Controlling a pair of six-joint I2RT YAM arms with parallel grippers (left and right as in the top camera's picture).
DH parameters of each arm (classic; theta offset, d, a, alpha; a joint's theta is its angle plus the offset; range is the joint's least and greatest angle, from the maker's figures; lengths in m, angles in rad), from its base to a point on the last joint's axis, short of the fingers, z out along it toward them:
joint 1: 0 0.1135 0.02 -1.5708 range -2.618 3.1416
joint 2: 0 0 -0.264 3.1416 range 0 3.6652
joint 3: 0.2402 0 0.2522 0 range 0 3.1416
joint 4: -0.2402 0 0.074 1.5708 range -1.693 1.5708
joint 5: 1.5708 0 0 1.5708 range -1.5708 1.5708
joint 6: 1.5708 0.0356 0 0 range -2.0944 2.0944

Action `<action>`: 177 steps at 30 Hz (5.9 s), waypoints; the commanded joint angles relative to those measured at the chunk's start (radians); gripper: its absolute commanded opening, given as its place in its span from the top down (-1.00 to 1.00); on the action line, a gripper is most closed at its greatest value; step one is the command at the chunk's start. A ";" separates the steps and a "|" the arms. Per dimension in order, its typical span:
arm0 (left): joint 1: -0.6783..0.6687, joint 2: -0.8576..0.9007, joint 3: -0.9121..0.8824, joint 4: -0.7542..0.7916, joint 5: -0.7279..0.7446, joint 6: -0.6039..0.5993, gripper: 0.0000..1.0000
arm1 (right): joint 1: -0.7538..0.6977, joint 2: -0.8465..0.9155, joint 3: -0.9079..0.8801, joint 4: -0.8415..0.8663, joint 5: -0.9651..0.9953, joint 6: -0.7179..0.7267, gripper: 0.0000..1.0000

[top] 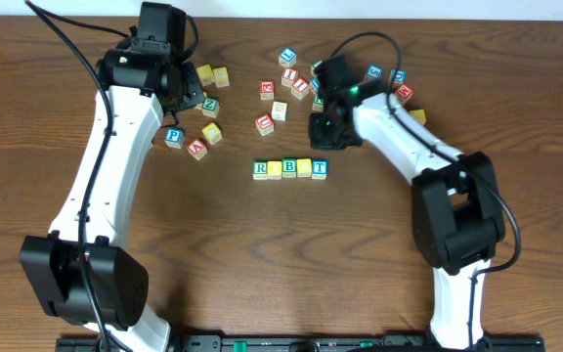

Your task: Spell out ROBOT

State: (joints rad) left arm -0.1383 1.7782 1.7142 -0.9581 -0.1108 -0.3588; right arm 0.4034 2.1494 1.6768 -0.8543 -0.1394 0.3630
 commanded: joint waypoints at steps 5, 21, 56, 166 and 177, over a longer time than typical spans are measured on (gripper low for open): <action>0.002 0.000 -0.009 -0.008 -0.003 0.004 0.53 | -0.012 -0.011 0.024 -0.170 -0.032 -0.026 0.93; 0.002 0.000 -0.009 -0.009 -0.002 0.003 0.53 | 0.016 -0.011 -0.032 -0.187 0.052 0.070 0.87; 0.002 0.000 -0.009 -0.009 -0.003 0.004 0.53 | 0.072 -0.114 -0.008 -0.220 -0.002 0.014 0.93; 0.009 -0.157 0.011 -0.013 -0.107 0.040 -0.95 | -0.398 -1.706 -1.138 0.617 0.166 -0.117 -0.98; 0.009 -0.157 0.011 -0.013 -0.107 0.040 -0.96 | -0.395 -2.031 -1.529 0.855 0.129 -0.117 -0.98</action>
State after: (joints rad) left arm -0.1345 1.6165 1.7164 -0.9684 -0.2153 -0.3168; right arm 0.0124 0.1665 0.1925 -0.0105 -0.0002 0.2577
